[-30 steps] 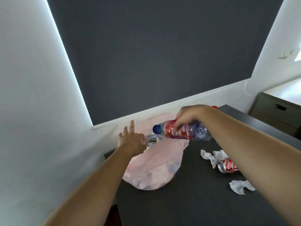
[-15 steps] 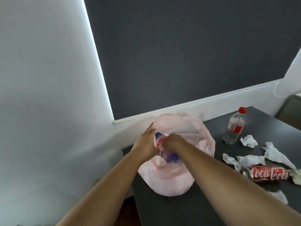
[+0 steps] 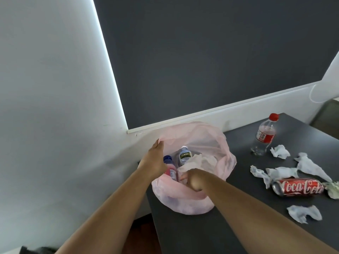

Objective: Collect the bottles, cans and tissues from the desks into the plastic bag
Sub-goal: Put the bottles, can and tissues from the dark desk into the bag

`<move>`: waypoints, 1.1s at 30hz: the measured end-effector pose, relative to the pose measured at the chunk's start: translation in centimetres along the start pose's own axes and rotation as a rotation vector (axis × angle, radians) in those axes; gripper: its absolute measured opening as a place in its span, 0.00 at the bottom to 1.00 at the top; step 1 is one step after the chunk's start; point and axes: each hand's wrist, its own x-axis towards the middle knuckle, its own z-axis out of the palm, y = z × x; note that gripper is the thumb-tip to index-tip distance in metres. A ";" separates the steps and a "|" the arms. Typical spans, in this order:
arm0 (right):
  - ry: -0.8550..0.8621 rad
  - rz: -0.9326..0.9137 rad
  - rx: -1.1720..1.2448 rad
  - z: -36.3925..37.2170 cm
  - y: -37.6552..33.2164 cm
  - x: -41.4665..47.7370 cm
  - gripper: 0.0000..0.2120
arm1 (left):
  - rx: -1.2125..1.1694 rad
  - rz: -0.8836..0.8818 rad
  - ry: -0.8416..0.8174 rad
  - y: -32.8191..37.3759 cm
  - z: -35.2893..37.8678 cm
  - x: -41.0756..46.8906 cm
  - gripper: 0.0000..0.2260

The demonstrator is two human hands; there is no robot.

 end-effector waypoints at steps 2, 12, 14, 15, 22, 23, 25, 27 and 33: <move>0.068 -0.048 0.025 0.4 0.7 -0.2 0.19 | 0.137 -0.028 -0.012 0.4 -0.1 -0.1 0.32; 0.780 -0.079 0.198 -10.2 10.6 -8.7 0.14 | 0.289 0.121 0.224 10.8 0.9 1.6 0.12; 0.830 0.055 0.234 -10.9 15.7 -10.1 0.13 | 0.283 0.244 0.183 14.4 2.9 2.3 0.13; 0.845 0.128 0.228 -10.8 18.1 -10.8 0.13 | 0.262 0.306 0.156 15.9 4.0 2.5 0.13; 0.601 0.481 0.161 -3.0 29.8 -13.8 0.18 | 0.228 0.544 -0.197 23.7 15.5 4.5 0.25; 0.551 0.506 0.171 -1.6 30.4 -13.6 0.20 | 0.251 0.551 -0.260 24.1 17.0 5.0 0.28; 0.492 0.544 0.216 0.8 31.3 -13.1 0.23 | 0.334 0.566 -0.392 24.6 19.8 6.7 0.34; 0.492 0.575 0.256 2.7 32.0 -12.3 0.26 | 0.437 0.610 -0.460 25.8 22.5 8.8 0.38; 0.437 0.585 0.256 6.0 32.4 -10.3 0.22 | 0.556 0.684 -0.595 27.9 27.2 12.7 0.39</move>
